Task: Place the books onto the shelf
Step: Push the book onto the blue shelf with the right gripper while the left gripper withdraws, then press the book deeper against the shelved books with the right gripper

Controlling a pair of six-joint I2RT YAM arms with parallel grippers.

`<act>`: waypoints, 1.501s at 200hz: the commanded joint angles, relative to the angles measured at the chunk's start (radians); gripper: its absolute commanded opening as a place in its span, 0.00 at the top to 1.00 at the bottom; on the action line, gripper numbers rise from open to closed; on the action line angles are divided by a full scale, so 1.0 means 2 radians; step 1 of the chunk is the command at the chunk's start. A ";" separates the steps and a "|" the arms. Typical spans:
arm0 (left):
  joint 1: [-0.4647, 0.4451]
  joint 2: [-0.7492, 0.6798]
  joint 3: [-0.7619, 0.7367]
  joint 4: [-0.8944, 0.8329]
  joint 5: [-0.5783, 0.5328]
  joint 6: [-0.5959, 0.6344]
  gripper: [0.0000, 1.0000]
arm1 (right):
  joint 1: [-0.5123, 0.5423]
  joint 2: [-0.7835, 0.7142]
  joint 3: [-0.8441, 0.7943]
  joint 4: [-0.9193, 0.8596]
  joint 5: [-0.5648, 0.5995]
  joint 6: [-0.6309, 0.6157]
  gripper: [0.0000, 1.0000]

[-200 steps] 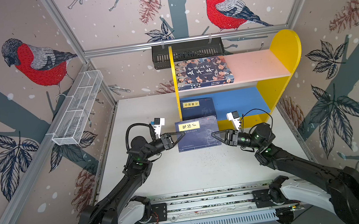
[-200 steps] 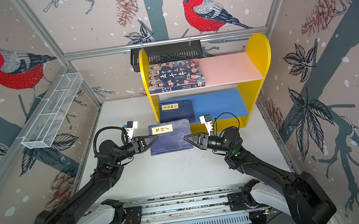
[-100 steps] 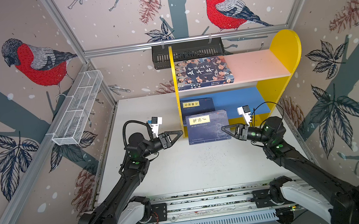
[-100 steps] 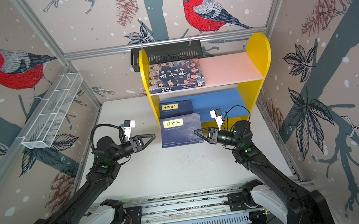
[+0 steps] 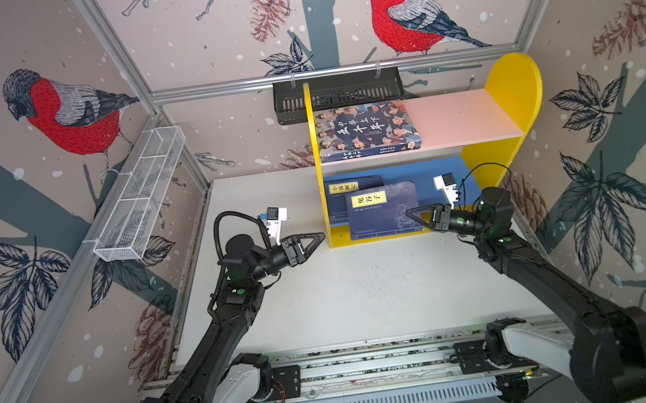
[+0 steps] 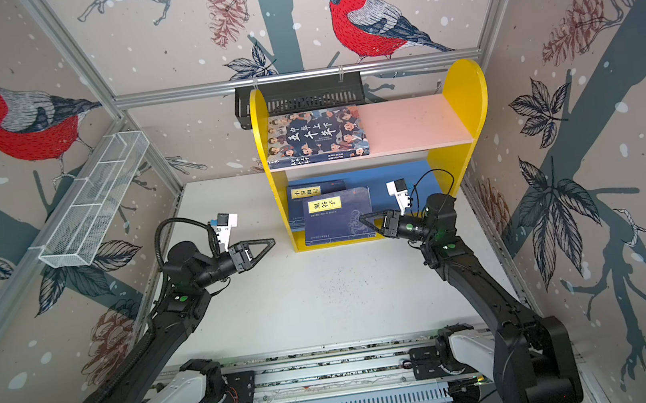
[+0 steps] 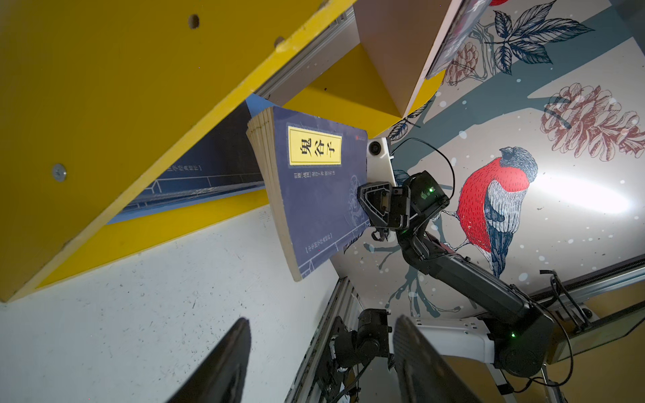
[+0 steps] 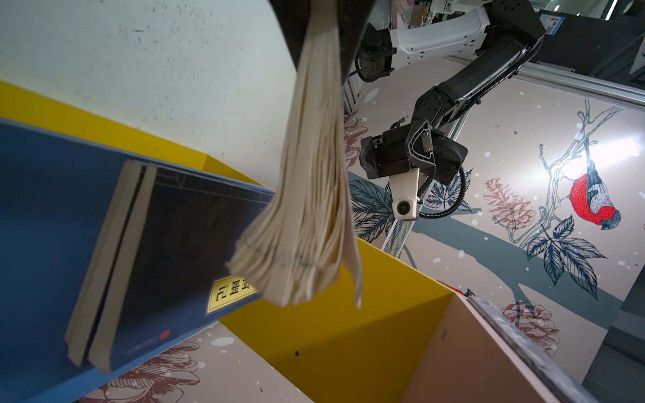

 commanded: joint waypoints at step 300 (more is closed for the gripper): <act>0.002 -0.013 -0.004 -0.020 -0.016 0.034 0.32 | 0.063 0.227 0.191 -0.025 0.068 -0.054 0.98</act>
